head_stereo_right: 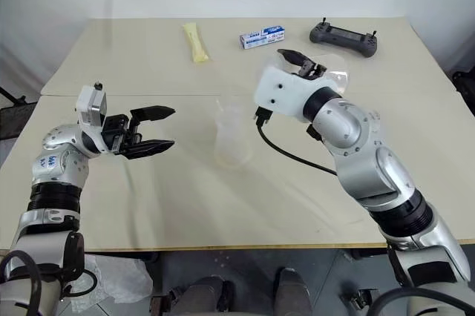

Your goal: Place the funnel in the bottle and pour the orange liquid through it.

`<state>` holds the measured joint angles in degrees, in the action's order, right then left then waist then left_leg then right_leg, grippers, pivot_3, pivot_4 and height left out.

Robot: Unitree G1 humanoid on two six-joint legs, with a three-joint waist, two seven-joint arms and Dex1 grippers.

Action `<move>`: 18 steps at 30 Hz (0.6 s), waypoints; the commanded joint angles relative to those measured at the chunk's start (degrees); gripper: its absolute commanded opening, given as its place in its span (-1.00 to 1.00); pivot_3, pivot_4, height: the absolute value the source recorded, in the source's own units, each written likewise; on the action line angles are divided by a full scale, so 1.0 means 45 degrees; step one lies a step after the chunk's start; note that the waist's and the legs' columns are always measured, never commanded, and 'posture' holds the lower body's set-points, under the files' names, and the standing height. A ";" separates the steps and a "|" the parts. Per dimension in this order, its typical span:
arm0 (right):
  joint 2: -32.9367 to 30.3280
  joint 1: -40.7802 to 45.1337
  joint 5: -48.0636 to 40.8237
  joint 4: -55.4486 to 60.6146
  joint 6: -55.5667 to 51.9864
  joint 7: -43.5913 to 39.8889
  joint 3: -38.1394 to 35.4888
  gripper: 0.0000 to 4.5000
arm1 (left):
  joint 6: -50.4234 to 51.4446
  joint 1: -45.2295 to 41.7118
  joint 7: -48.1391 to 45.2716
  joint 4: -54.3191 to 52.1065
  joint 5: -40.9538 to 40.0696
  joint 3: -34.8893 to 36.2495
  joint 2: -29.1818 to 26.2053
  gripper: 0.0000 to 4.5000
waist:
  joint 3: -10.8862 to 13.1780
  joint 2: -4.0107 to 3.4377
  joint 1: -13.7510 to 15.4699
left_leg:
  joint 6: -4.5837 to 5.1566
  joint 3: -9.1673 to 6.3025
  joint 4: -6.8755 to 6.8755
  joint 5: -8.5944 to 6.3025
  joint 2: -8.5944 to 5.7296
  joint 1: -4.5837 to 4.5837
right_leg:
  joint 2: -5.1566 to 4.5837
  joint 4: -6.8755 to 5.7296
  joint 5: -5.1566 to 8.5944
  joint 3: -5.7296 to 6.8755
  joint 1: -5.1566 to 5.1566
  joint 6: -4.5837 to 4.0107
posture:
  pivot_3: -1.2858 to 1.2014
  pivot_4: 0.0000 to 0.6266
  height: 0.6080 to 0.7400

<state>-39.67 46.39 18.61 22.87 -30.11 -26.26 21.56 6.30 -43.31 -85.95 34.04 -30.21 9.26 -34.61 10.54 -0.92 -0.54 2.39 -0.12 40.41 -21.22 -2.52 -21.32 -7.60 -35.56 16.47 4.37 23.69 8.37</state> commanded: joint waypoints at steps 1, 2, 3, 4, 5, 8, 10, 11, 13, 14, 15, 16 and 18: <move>0.0246 0.0699 0.1112 0.0445 0.0502 -0.0282 0.0245 0.10 | 0.0035 -0.0195 -0.0521 -0.0351 -0.0048 0.0030 -0.0189 1.00 | 0.0000 0.0000 -0.0020 | 0.0000 -0.0002 0.0000 0.0000 0.0001 0.0000 | 0.0001 -0.0001 0.0000 0.0001 0.0000 0.0000 | 0.03 -0.52 1.00; 0.0330 0.0788 0.1333 0.0413 0.0611 -0.0378 0.0353 0.10 | 0.0040 -0.0187 -0.0530 -0.0370 -0.0057 0.0020 -0.0199 1.00 | 0.0000 0.0000 -0.0027 | 0.0000 -0.0004 0.0000 0.0000 0.0002 0.0000 | 0.0002 0.0000 0.0000 0.0002 0.0000 0.0000 | 0.03 -0.52 1.00; 0.0399 0.0870 0.1541 0.0367 0.0734 -0.0478 0.0455 0.10 | 0.0043 -0.0194 -0.0526 -0.0376 -0.0061 0.0011 -0.0204 1.00 | 0.0000 0.0000 -0.0035 | 0.0000 -0.0003 -0.0001 0.0000 0.0001 0.0000 | 0.0001 -0.0001 0.0000 0.0002 0.0001 0.0000 | 0.03 -0.52 1.00; 0.0478 0.0932 0.1720 0.0329 0.0854 -0.0573 0.0553 0.10 | 0.0035 -0.0206 -0.0528 -0.0374 -0.0062 0.0007 -0.0204 1.00 | 0.0000 0.0001 -0.0044 | 0.0000 -0.0005 -0.0001 0.0000 0.0001 0.0000 | 0.0002 -0.0001 0.0000 0.0002 0.0001 0.0000 | 0.03 -0.52 1.00; 0.0560 0.0966 0.1882 0.0290 0.0952 -0.0650 0.0611 0.10 | 0.0028 -0.0214 -0.0526 -0.0368 -0.0061 0.0004 -0.0203 1.00 | 0.0000 0.0001 -0.0048 | -0.0001 -0.0006 -0.0001 0.0000 0.0001 0.0000 | 0.0001 -0.0002 0.0000 0.0003 0.0001 0.0000 | 0.03 -0.52 1.00; 0.0679 0.1062 0.2527 0.0060 0.1430 -0.0845 0.0779 0.10 | 0.0014 -0.0215 -0.0548 -0.0374 -0.0058 -0.0008 -0.0205 1.00 | 0.0000 0.0002 -0.0051 | 0.0000 -0.0008 -0.0001 0.0000 -0.0001 0.0000 | 0.0001 -0.0003 0.0000 0.0004 0.0001 0.0000 | 0.03 -0.52 1.00; 0.0679 0.1125 0.2974 -0.0123 0.1723 -0.0947 0.0833 0.10 | 0.0027 -0.0201 -0.0556 -0.0405 -0.0063 -0.0016 -0.0209 1.00 | 0.0000 0.0002 -0.0058 | -0.0001 -0.0009 -0.0001 0.0000 -0.0003 0.0000 | 0.0000 -0.0005 0.0000 0.0004 0.0001 0.0000 | 0.03 -0.52 1.00; 0.0664 0.1154 0.3179 -0.0235 0.1908 -0.0984 0.0844 0.10 | 0.0029 -0.0197 -0.0559 -0.0408 -0.0063 -0.0018 -0.0211 1.00 | 0.0000 0.0002 -0.0064 | -0.0001 -0.0009 -0.0001 0.0000 -0.0002 -0.0001 | 0.0001 -0.0004 0.0000 0.0004 0.0001 0.0000 | 0.03 -0.52 1.00; 0.0638 0.1189 0.3558 -0.0449 0.2282 -0.1031 0.0840 0.10 | 0.0025 -0.0193 -0.0561 -0.0402 -0.0060 -0.0019 -0.0215 1.00 | 0.0000 0.0002 -0.0091 | -0.0001 -0.0009 -0.0002 0.0000 -0.0003 0.0000 | 0.0001 -0.0005 0.0000 0.0004 0.0001 0.0000 | 0.03 -0.52 1.00; 0.0645 0.1200 0.3697 -0.0551 0.2470 -0.1069 0.0823 0.10 | 0.0038 -0.0182 -0.0570 -0.0416 -0.0073 -0.0018 -0.0214 1.00 | 0.0000 0.0002 -0.0113 | -0.0001 -0.0009 -0.0001 0.0000 -0.0003 0.0000 | 0.0000 -0.0005 0.0000 0.0004 0.0001 0.0000 | 0.03 -0.52 1.00; 0.0627 0.1224 0.3881 -0.0666 0.2692 -0.1106 0.0843 0.10 | 0.0051 -0.0172 -0.0571 -0.0430 -0.0076 -0.0022 -0.0214 1.00 | 0.0000 0.0002 -0.0134 | -0.0001 -0.0012 -0.0002 0.0000 -0.0003 0.0000 | 0.0001 -0.0005 0.0000 0.0005 0.0001 0.0000 | 0.03 -0.52 1.00; 0.0630 0.1239 0.4029 -0.0765 0.2919 -0.1147 0.0856 0.10 | 0.0045 -0.0162 -0.0593 -0.0450 -0.0076 -0.0037 -0.0208 1.00 | 0.0000 0.0002 -0.0166 | -0.0001 -0.0014 -0.0004 0.0000 -0.0003 0.0000 | 0.0001 -0.0006 0.0000 0.0008 0.0001 0.0000 | 0.03 -0.52 1.00; 0.0630 0.1254 0.4323 -0.0931 0.3356 -0.1206 0.0872 0.10 | 0.0040 -0.0149 -0.0622 -0.0475 -0.0071 -0.0063 -0.0196 1.00 | 0.0001 0.0002 -0.0233 | -0.0001 -0.0018 -0.0007 0.0000 -0.0003 0.0000 | 0.0001 -0.0007 0.0000 0.0009 0.0001 0.0000 | 0.03 -0.52 1.00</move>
<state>-36.61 50.52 36.06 17.52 -17.11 -31.76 26.59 6.39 -43.31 -85.97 33.93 -30.20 8.89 -34.65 10.54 -0.91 -1.58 2.38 -0.19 40.37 -21.22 -2.54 -21.32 -7.60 -35.59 16.47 4.41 23.70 8.37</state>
